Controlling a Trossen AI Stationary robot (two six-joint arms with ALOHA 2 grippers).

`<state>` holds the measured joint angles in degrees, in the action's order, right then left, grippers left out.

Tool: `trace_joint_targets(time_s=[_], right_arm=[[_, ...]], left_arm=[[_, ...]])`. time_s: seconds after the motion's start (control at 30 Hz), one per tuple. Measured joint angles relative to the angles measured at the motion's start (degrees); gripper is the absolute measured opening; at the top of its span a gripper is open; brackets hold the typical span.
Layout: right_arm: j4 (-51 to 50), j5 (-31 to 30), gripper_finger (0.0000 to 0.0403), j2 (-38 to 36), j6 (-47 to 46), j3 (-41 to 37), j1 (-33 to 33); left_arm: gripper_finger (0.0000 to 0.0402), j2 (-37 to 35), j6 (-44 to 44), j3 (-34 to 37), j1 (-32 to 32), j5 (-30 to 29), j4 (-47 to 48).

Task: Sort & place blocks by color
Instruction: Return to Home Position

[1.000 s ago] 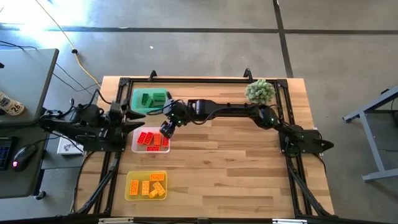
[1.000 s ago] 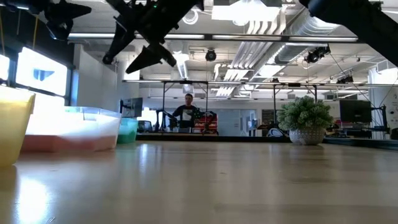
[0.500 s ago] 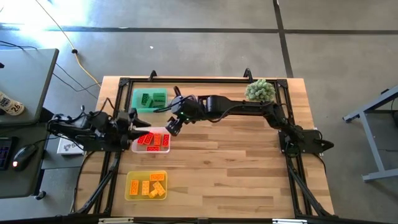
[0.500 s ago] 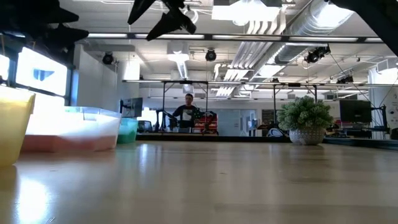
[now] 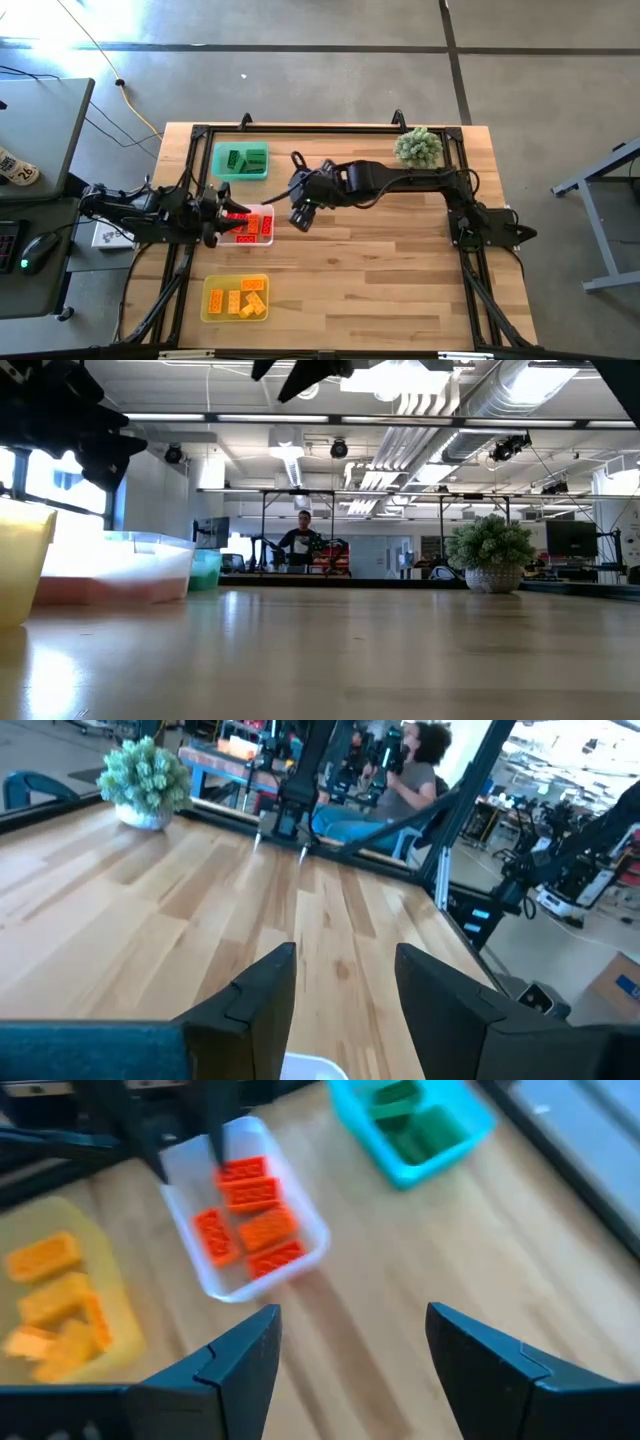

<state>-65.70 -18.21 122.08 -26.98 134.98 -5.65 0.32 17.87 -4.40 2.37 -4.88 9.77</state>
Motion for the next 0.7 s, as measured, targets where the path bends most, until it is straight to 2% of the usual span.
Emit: trace_joint_targets(time_s=[0.33, 0.5, 0.7], right_arm=[[-15.5, -14.0, 0.0236, -8.5, 5.3, 0.0, -3.4], [-22.3, -16.5, 0.0236, -13.5, 8.2, 0.0, -3.5], [-24.2, -18.4, 0.0236, -20.6, 13.0, -2.6, -3.5]], left_arm=[[0.0161, 0.8, -0.2, 0.0, 0.0, -0.9, 0.4], [0.0161, 0.8, -0.1, 0.0, 0.0, -1.2, 0.3], [0.0161, 0.8, -0.1, 0.0, 0.0, -1.2, 0.3]])
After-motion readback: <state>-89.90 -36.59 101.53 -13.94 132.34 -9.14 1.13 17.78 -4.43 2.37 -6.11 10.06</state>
